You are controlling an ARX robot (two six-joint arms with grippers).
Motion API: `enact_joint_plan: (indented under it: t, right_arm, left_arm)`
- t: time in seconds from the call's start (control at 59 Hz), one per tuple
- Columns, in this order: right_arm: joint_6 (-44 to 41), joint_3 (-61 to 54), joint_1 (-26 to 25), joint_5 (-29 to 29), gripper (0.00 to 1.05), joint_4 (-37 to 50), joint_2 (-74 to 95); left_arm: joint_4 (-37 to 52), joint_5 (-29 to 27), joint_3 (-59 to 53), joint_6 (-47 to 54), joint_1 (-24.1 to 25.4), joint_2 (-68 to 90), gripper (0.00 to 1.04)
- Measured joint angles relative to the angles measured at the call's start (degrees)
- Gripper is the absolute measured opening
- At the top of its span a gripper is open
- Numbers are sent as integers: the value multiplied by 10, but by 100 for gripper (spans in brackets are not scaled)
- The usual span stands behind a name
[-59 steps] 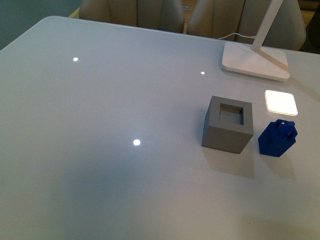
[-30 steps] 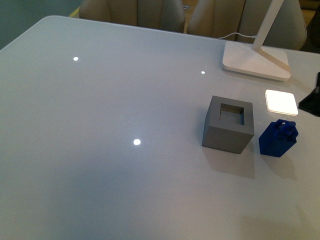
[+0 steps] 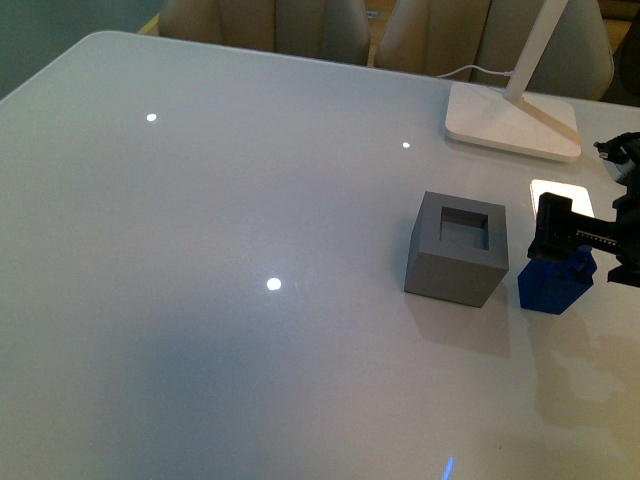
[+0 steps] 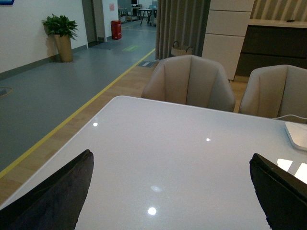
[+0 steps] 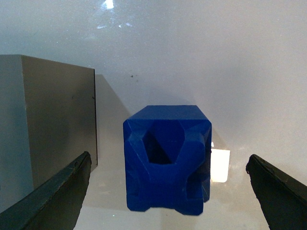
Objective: Insert blue part into gray base
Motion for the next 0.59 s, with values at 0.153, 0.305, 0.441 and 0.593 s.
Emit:
enact_joint_plan:
  t: [0.153, 0.305, 0.441, 0.593]
  right_arm:
    - [9, 14, 3, 0, 94, -5, 21]
    - [16, 17, 5, 2, 72, -9, 28]
    - [25, 17, 5, 5, 51, -13, 26]
    - [36, 4, 5, 5, 46, -24, -3]
  left_arm:
    - [0, 0, 0, 0, 0, 0, 97]
    - [0, 0, 0, 0, 0, 0, 97]
    - [0, 0, 0, 0, 0, 0, 97]
    - [0, 0, 0, 0, 0, 0, 97]
